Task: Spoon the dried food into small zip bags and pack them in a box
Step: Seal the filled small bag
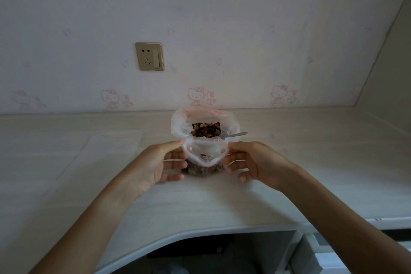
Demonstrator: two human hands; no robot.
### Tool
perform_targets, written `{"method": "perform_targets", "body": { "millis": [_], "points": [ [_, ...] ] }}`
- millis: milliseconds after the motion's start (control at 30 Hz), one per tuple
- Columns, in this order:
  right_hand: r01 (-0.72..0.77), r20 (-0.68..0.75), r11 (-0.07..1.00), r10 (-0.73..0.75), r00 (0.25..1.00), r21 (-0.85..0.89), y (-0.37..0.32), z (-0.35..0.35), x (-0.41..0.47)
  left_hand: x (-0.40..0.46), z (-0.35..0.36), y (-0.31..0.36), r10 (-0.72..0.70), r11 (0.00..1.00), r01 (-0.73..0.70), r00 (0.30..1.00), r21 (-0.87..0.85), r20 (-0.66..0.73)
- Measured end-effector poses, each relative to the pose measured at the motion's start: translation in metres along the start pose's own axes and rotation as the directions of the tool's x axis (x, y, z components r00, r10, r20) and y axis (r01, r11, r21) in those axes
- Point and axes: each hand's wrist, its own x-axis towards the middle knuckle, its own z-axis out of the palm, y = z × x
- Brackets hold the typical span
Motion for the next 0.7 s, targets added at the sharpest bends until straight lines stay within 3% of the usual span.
{"method": "perform_targets", "body": {
  "millis": [200, 367, 433, 533, 567, 600, 667, 700],
  "points": [
    [0.059, 0.053, 0.998, -0.057, 0.997, -0.039, -0.001, 0.006, 0.003, 0.001, -0.002, -0.003, -0.007, 1.000, 0.007, 0.997, -0.004, 0.081],
    [0.167, -0.145, 0.945, -0.214, 0.966, -0.280, 0.000, 0.019, 0.003, 0.002, -0.001, -0.005, 0.032, 0.998, -0.036, 0.996, 0.045, 0.088],
    [0.192, -0.207, 0.871, -0.312, 0.927, -0.452, -0.001, 0.024, 0.005, 0.001, 0.003, -0.006, 0.058, 0.993, -0.063, 0.997, 0.104, 0.050],
    [0.219, -0.214, 0.600, -0.566, 0.796, -0.770, 0.000, 0.029, 0.008, -0.004, 0.012, -0.004, 0.215, 0.942, -0.174, 0.969, 0.288, -0.118],
    [0.210, -0.177, 0.496, -0.623, 0.762, -0.843, 0.001, 0.030, 0.008, -0.005, 0.014, -0.003, 0.342, 0.857, -0.235, 0.925, 0.458, -0.164],
    [0.199, -0.130, 0.402, -0.658, 0.742, -0.894, 0.001, 0.031, 0.008, -0.006, 0.015, -0.001, 0.484, 0.703, -0.274, 0.860, 0.656, -0.159],
    [0.179, -0.051, 0.267, -0.675, 0.736, -0.947, 0.004, 0.033, 0.010, -0.010, 0.018, 0.003, 0.665, 0.289, -0.217, 0.746, 0.932, -0.032],
    [0.166, -0.033, 0.228, -0.676, 0.736, -0.960, 0.005, 0.034, 0.011, -0.012, 0.022, 0.006, 0.685, 0.125, -0.155, 0.728, 0.980, 0.028]
  ]
}}
